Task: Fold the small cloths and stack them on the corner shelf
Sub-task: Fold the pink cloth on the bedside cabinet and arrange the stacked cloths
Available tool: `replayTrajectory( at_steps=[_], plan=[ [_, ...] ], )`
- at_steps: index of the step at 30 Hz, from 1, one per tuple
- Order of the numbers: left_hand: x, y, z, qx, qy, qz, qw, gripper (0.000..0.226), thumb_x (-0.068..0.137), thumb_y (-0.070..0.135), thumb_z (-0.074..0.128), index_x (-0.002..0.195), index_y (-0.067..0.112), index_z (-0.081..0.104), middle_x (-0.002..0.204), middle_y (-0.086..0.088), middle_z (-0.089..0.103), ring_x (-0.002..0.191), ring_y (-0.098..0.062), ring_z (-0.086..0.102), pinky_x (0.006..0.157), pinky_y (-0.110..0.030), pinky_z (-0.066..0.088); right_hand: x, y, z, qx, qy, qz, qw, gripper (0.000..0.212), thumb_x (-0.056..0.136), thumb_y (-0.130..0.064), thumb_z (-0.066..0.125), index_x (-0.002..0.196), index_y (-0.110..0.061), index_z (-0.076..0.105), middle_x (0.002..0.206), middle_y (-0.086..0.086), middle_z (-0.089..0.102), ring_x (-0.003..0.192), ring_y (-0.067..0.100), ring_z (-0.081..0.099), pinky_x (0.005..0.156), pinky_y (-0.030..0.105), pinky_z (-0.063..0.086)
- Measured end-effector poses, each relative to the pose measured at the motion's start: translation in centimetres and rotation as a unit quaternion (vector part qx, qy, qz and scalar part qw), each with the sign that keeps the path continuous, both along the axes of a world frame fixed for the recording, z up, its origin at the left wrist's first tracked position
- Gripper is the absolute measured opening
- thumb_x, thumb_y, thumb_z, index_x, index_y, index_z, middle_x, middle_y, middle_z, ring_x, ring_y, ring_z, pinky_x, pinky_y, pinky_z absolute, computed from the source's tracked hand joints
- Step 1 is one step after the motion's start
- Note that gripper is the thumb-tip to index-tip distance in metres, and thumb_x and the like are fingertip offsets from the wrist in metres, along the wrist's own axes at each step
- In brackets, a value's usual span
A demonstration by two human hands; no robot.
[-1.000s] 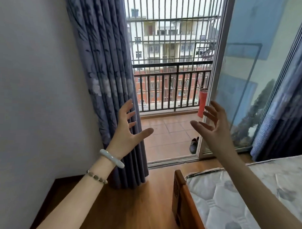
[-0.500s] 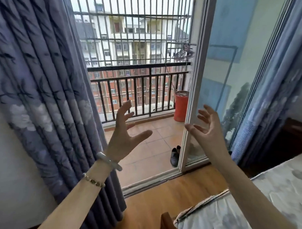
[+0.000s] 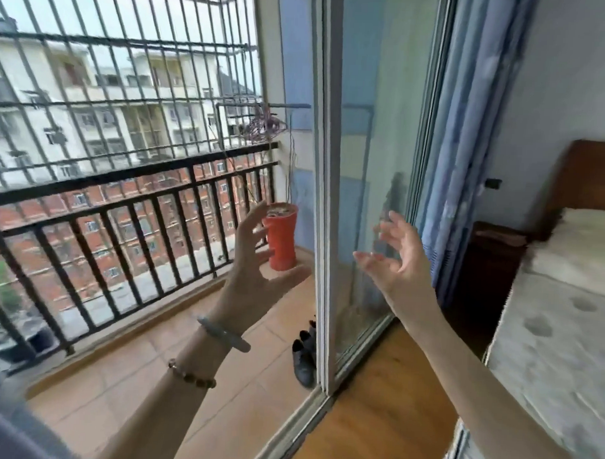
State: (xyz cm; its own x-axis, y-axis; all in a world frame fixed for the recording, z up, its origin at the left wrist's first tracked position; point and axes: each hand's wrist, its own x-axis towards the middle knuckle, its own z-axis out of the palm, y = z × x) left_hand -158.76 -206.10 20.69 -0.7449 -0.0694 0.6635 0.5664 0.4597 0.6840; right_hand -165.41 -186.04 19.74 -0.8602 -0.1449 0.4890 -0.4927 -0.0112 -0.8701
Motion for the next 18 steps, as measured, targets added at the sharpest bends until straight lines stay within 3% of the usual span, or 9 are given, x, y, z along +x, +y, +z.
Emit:
replayTrajectory(
  at_steps=[2, 3, 5, 7, 13, 18],
  plan=[
    [-3.5, -0.5, 0.0, 0.013, -0.012, -0.042, 0.999, 0.092, 0.07, 0.013, 0.08, 0.138, 0.02, 0.018, 0.131, 0.028, 0.034, 0.104, 0.019, 0.051, 0.085, -0.011, 0.047, -2.2, -0.5, -0.2, -0.001, 0.0, -0.019, 1.0, 0.08, 0.075, -0.039, 0.075, 0.141, -0.03, 0.031, 0.141, -0.006, 0.042, 0.129, 0.007, 0.041, 0.106, 0.035, 0.042],
    [-5.2, -0.7, 0.0, 0.021, -0.017, -0.06, 0.998, 0.092, 0.07, 0.008, 0.08, 0.138, 0.019, 0.019, 0.132, 0.025, 0.036, 0.102, 0.017, 0.053, 0.088, -0.018, 0.049, -3.1, -0.5, -0.2, -0.001, -0.001, -0.032, 0.999, 0.079, 0.075, -0.04, 0.075, 0.14, -0.032, 0.031, 0.141, -0.007, 0.041, 0.13, 0.005, 0.04, 0.107, 0.036, 0.041],
    [-8.6, -1.1, -0.3, 0.038, -0.027, -0.073, 0.996, 0.097, 0.067, 0.032, 0.083, 0.14, 0.024, 0.021, 0.143, 0.011, 0.035, 0.121, -0.003, 0.05, 0.099, -0.042, 0.047, -5.2, -0.1, -0.5, -0.004, -0.002, -0.06, 0.998, 0.078, 0.075, -0.037, 0.075, 0.14, -0.032, 0.032, 0.141, -0.008, 0.041, 0.128, 0.001, 0.041, 0.107, 0.037, 0.042],
    [-12.0, -1.2, -0.8, 0.038, -0.039, -0.087, 0.995, 0.101, 0.063, 0.05, 0.081, 0.142, 0.028, 0.021, 0.149, -0.002, 0.03, 0.132, -0.019, 0.041, 0.099, -0.052, 0.045, -7.4, 0.7, -0.9, -0.006, -0.005, -0.091, 0.996, 0.077, 0.078, -0.029, 0.077, 0.141, -0.03, 0.033, 0.141, -0.006, 0.042, 0.128, -0.002, 0.041, 0.107, 0.038, 0.043],
    [-21.9, 0.7, -2.4, 0.034, -0.053, -0.14, 0.988, 0.096, 0.063, 0.044, 0.077, 0.141, 0.034, 0.022, 0.151, 0.007, 0.025, 0.132, -0.007, 0.037, 0.103, -0.036, 0.043, -14.8, 3.6, -2.4, -0.011, -0.004, -0.17, 0.985, 0.075, 0.078, -0.022, 0.076, 0.139, -0.034, 0.035, 0.14, -0.004, 0.044, 0.129, 0.005, 0.043, 0.105, 0.038, 0.044],
    [-32.3, 4.7, -3.3, 0.039, -0.06, -0.192, 0.979, 0.092, 0.064, 0.047, 0.078, 0.137, 0.044, 0.023, 0.15, 0.01, 0.026, 0.132, -0.005, 0.037, 0.103, -0.033, 0.041, -23.0, 7.4, -3.1, -0.022, -0.003, -0.22, 0.975, 0.074, 0.08, -0.012, 0.075, 0.139, -0.031, 0.034, 0.141, -0.002, 0.044, 0.129, 0.005, 0.044, 0.102, 0.03, 0.046]
  ],
)
